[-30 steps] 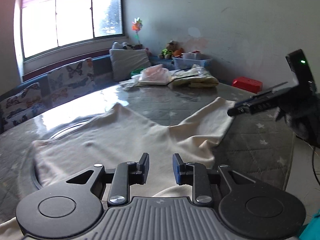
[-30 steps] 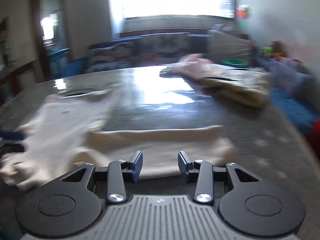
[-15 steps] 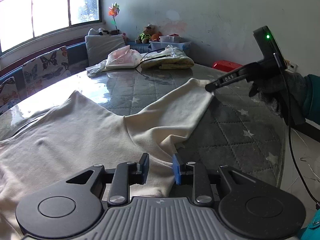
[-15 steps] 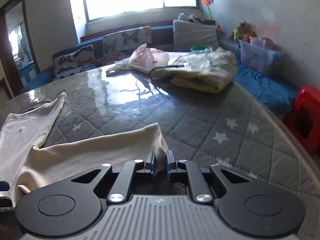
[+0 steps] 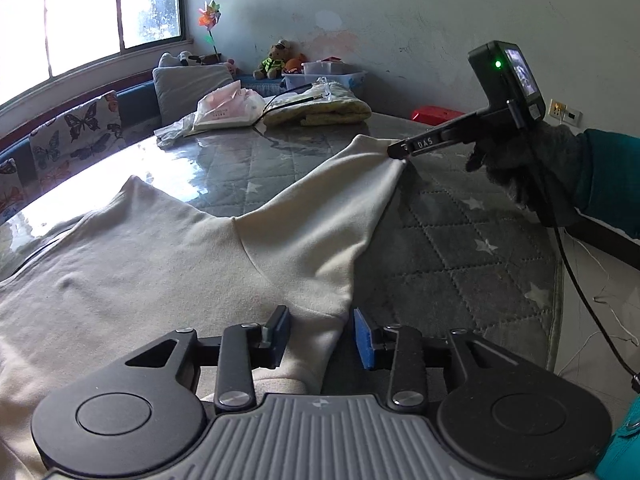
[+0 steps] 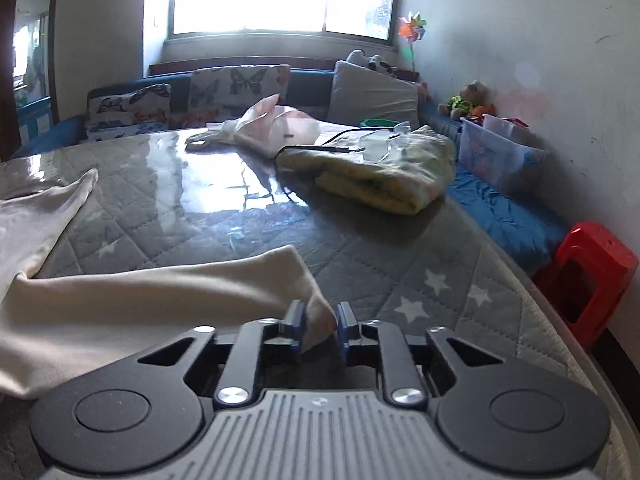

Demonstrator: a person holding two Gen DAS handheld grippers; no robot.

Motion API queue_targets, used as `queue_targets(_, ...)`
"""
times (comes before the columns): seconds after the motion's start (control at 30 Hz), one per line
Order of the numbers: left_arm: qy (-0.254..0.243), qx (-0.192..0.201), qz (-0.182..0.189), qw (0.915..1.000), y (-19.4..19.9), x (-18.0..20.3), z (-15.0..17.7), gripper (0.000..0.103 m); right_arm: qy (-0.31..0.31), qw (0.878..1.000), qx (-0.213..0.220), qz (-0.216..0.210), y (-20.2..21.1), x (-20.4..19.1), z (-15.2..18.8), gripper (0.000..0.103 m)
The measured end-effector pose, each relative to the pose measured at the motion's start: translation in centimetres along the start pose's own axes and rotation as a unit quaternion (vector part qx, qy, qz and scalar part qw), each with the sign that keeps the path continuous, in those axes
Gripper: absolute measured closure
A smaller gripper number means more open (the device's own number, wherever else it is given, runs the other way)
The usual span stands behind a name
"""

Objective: Fold clothes

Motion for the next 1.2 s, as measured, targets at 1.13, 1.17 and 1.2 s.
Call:
queue_targets(1.13, 0.213, -0.020, -0.548, 0.8091, 20.4, -23.4, 10.7, 0.049, 0.034, 0.981, -0.017, -0.189, 1.4, -12.7, 0.3, 0.015)
queue_targets(1.17, 0.215, -0.024, -0.547, 0.8086, 20.3, -23.7, 11.0, 0.049, 0.039, 0.981, -0.017, -0.188, 1.4, -12.9, 0.3, 0.013)
queue_targets(1.2, 0.218, -0.025, -0.542, 0.8112, 20.1, -24.1, 11.3, 0.049, 0.041, 0.981, -0.018, -0.189, 1.3, -13.0, 0.3, 0.012)
Point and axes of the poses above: each gripper's, at about its wrist camera, not at the fingertips, and y roughly against the way its jaws point, x to its right, z to its underside, the point moved 2 cm from there along -y, roughly the way its jaws point, and after that the axes turned 11 degrees about x, right-handed, at the moved point
